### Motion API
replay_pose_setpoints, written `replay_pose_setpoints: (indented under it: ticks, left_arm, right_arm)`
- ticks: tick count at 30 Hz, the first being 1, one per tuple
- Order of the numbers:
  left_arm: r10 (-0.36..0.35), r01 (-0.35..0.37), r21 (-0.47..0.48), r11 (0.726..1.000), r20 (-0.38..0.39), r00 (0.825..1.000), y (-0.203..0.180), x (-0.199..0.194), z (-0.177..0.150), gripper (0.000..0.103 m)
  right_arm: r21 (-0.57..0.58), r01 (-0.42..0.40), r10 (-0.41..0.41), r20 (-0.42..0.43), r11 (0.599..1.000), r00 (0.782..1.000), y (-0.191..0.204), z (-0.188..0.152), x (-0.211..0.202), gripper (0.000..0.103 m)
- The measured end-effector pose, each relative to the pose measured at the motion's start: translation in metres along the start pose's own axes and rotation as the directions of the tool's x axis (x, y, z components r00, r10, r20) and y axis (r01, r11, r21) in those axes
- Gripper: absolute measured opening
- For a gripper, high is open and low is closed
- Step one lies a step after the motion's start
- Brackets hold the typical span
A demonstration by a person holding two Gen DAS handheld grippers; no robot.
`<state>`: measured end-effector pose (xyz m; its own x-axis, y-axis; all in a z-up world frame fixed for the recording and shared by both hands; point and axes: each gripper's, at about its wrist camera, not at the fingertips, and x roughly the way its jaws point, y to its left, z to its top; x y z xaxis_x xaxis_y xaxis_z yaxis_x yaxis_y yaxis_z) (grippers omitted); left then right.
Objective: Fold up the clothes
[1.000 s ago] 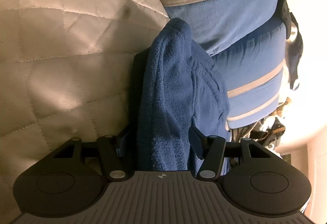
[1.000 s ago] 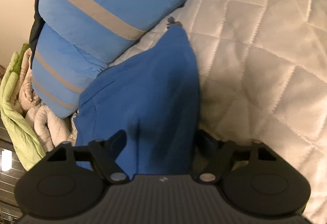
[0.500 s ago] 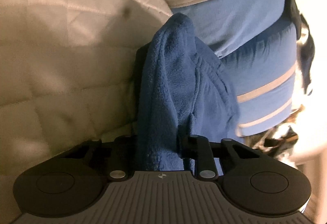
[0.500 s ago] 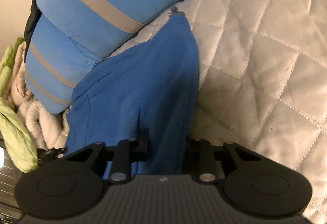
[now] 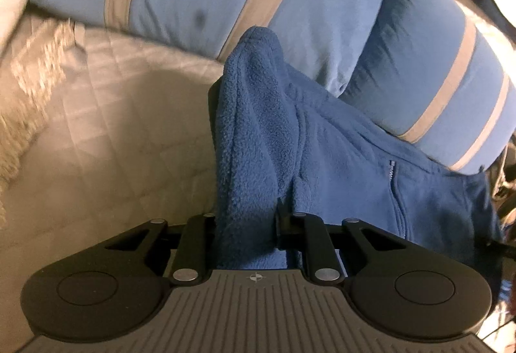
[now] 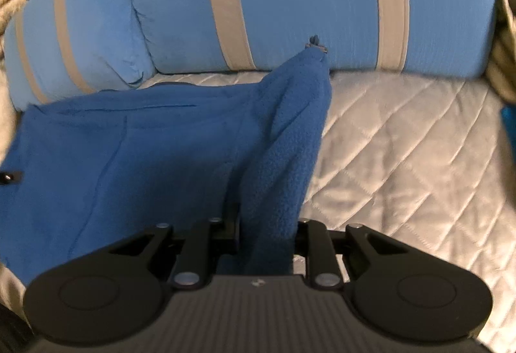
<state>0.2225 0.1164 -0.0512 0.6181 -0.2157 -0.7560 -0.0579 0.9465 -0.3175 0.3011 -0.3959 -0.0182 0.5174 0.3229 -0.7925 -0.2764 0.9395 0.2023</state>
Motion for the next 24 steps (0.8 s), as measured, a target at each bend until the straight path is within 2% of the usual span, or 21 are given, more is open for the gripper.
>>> replay_pose_setpoints:
  ticks: [4,11,18,24]
  left_arm:
    - [0.041,-0.043,0.041,0.998,0.041,0.998,-0.015,-0.017,0.006,0.02]
    - [0.108,-0.121,0.107,0.987,0.115,0.987,-0.042,-0.047,0.017,0.02]
    - [0.17,-0.203,0.168,0.965,0.192,0.967,-0.056,-0.067,0.023,0.02]
    - [0.214,-0.265,0.207,0.942,0.238,0.947,-0.06,-0.079,0.017,0.02]
  right_arm:
    - [-0.047,0.063,-0.061,0.044,0.997,0.997,0.019,-0.001,-0.017,0.02]
    - [-0.063,0.132,-0.124,0.118,0.989,0.985,0.041,0.011,-0.048,0.02]
    - [-0.102,0.205,-0.183,0.194,0.973,0.964,0.072,0.024,-0.07,0.02]
    - [-0.133,0.248,-0.211,0.244,0.96,0.947,0.087,0.02,-0.077,0.02]
